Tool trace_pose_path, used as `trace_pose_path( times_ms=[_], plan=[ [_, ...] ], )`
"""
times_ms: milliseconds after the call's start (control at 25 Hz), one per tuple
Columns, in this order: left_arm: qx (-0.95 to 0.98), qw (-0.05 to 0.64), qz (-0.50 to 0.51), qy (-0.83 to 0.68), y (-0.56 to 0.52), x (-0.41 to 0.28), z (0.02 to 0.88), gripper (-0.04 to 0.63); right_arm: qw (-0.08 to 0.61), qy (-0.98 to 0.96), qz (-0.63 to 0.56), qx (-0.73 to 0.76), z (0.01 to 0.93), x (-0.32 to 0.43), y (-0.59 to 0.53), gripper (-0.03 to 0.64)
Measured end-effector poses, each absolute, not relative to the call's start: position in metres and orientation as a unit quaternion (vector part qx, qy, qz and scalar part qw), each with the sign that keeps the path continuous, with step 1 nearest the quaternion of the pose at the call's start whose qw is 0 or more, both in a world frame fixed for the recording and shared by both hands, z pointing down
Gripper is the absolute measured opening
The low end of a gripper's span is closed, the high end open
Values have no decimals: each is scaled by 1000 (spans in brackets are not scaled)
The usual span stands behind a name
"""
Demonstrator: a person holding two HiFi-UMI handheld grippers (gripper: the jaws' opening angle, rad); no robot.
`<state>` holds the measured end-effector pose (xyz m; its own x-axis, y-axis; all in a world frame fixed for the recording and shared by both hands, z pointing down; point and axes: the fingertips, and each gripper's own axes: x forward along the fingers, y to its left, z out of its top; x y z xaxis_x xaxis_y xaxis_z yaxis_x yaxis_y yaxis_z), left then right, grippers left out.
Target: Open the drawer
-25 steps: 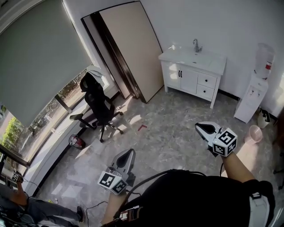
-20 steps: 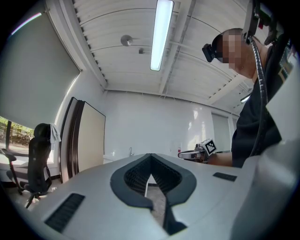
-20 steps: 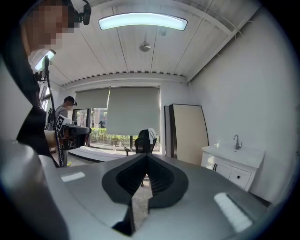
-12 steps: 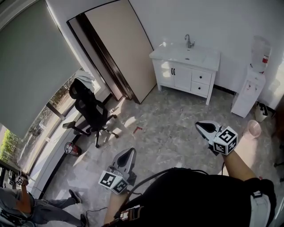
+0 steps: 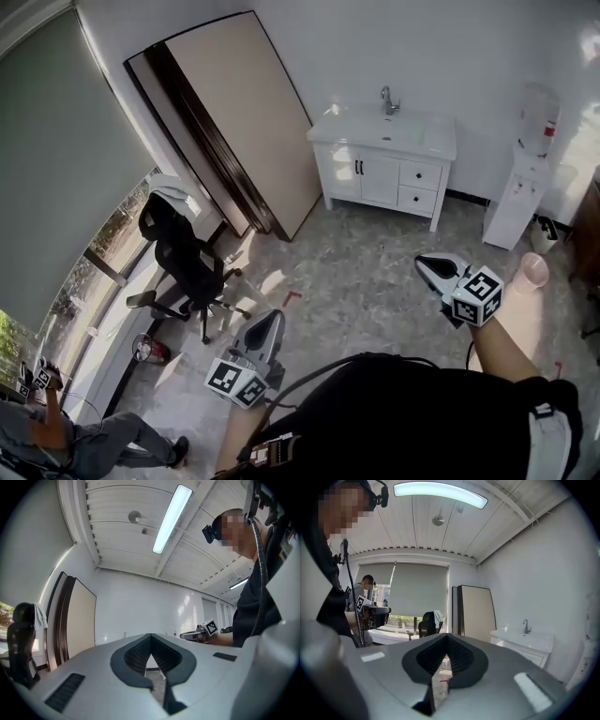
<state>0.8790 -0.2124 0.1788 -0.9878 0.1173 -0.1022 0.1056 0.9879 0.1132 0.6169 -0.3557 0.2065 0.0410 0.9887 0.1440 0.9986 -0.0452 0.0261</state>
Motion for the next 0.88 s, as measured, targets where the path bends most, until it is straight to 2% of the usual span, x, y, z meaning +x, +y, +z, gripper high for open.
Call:
trace_pose_path(
  times_ms=[440, 680, 880],
  plan=[
    [69, 46, 64, 995, -102, 929, 191, 2, 44, -683, -71, -725, 212, 668, -247, -3],
    [82, 44, 71, 993, -69, 924, 203, 2, 52, -676, -73, -731, 222, 657, -209, -3],
    [96, 39, 71, 992, -50, 893, 208, 2, 53, -662, -67, -744, 230, 625, -180, -3]
  ],
)
